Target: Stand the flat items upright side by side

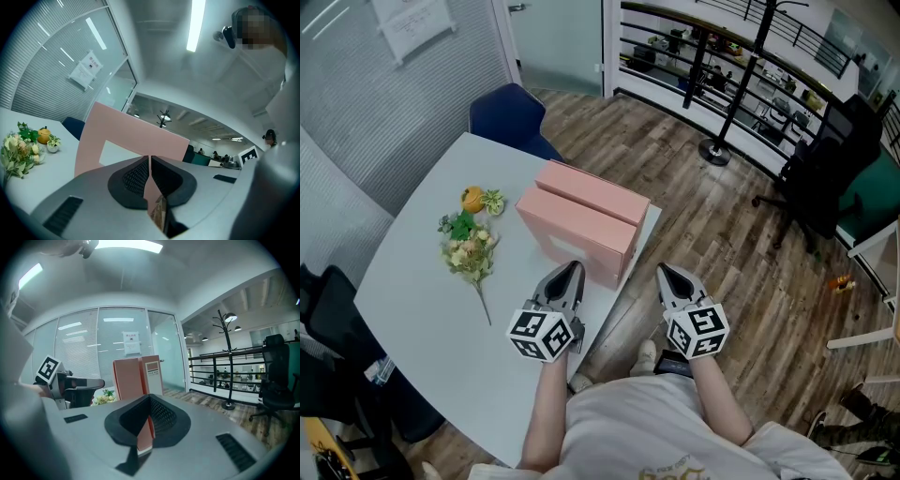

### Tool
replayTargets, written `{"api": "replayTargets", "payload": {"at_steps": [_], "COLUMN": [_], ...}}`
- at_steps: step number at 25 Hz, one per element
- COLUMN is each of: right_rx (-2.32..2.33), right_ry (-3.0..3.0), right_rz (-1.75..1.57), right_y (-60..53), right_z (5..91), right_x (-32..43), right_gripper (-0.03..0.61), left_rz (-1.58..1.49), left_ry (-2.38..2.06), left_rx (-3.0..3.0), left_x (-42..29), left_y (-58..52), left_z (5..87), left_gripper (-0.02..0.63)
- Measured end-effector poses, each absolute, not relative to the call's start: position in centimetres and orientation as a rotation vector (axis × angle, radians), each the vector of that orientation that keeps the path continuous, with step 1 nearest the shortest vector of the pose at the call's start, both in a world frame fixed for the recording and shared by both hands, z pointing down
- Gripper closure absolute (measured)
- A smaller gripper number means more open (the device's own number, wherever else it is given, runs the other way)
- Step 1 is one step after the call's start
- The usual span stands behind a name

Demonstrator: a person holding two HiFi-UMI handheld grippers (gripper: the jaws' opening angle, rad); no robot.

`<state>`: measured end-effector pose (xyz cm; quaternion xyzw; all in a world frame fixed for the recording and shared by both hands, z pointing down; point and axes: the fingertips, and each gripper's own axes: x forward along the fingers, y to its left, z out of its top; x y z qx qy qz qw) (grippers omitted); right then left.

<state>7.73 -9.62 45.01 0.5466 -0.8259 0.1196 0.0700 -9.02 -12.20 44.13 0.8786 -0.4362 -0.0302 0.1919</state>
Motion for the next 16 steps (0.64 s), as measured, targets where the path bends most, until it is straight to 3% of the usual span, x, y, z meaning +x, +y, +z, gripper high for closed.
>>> {"api": "replayTargets", "payload": {"at_steps": [16], "right_rx": [1.636], "right_ry": [-2.497], "right_rz": [0.359], "right_y": [-9.9], "right_z": [45.5], "right_x": [7.3], "right_gripper": [0.562], "left_rz": [-0.079], "left_ry": [-1.212], "left_rx": [2.454], "left_x": [-9.1], "left_y": [-12.5], "left_z": [45.2], "left_gripper": [0.595]}}
